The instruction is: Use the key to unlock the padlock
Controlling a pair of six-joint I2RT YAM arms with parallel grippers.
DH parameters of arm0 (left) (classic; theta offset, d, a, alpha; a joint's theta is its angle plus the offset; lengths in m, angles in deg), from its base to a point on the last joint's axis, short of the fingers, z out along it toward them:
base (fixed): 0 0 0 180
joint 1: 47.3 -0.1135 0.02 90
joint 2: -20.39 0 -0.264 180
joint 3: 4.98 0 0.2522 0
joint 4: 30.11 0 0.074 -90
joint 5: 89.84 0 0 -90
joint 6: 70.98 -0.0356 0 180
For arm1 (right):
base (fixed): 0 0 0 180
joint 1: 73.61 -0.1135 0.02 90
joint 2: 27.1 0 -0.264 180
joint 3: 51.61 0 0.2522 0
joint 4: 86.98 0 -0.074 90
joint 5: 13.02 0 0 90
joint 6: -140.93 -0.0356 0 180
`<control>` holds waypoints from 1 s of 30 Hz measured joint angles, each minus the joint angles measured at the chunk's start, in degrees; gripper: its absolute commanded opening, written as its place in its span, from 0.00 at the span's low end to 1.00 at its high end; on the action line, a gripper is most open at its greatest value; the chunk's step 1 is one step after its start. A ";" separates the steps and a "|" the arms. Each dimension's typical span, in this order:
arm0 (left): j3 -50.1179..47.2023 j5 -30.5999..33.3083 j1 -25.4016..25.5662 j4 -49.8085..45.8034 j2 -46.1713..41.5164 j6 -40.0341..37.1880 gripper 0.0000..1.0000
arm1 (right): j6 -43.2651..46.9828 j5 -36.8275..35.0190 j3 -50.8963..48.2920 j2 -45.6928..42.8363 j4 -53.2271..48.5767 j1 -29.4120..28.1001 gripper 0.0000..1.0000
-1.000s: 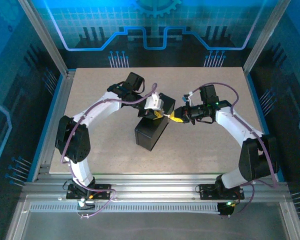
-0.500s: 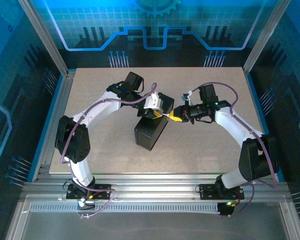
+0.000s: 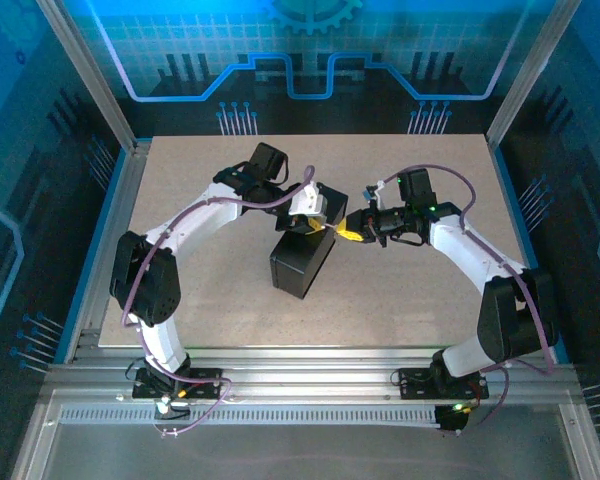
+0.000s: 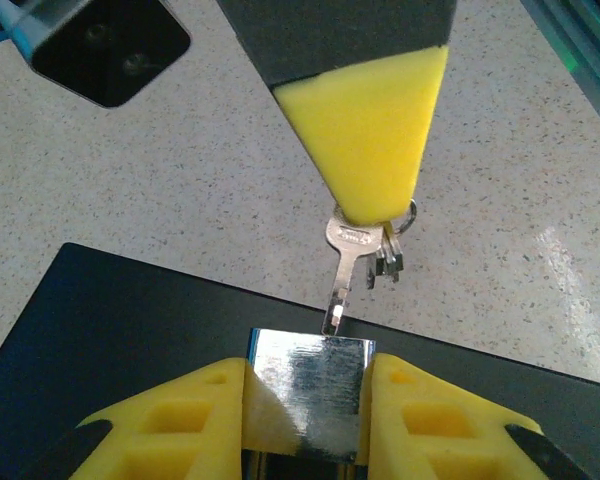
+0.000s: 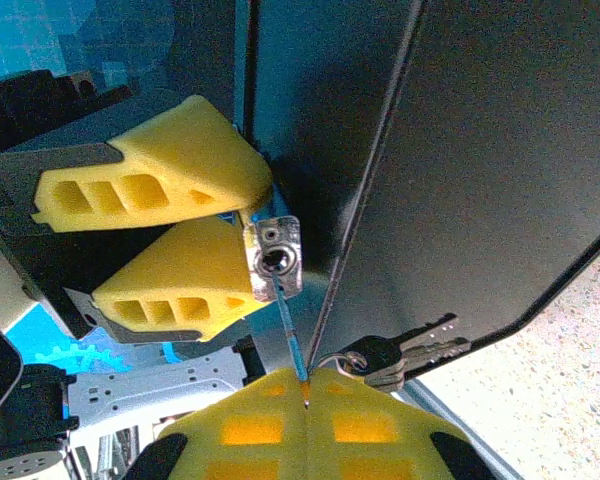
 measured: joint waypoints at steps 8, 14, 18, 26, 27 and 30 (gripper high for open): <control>-0.04 0.15 0.00 0.42 0.00 0.92 0.13 | -1.16 0.42 -1.51 -0.09 2.36 0.00 0.00; -0.04 0.20 0.00 0.39 0.00 0.90 0.13 | -1.64 1.03 -1.60 -0.09 3.26 0.02 0.00; -0.04 0.22 0.00 0.39 0.00 0.87 0.11 | -1.79 1.73 -2.34 -0.33 4.37 0.31 0.00; -0.04 -0.81 -0.09 -0.15 0.00 0.13 0.10 | 0.50 3.04 -2.99 -0.74 3.98 2.86 0.00; -0.04 -1.07 -0.11 -0.33 0.00 -0.28 0.10 | 1.22 3.45 -2.99 -0.74 3.80 3.06 0.00; -0.04 -1.90 -0.28 -1.40 0.00 -1.99 0.09 | 3.54 4.85 -2.99 -0.74 2.75 3.15 0.00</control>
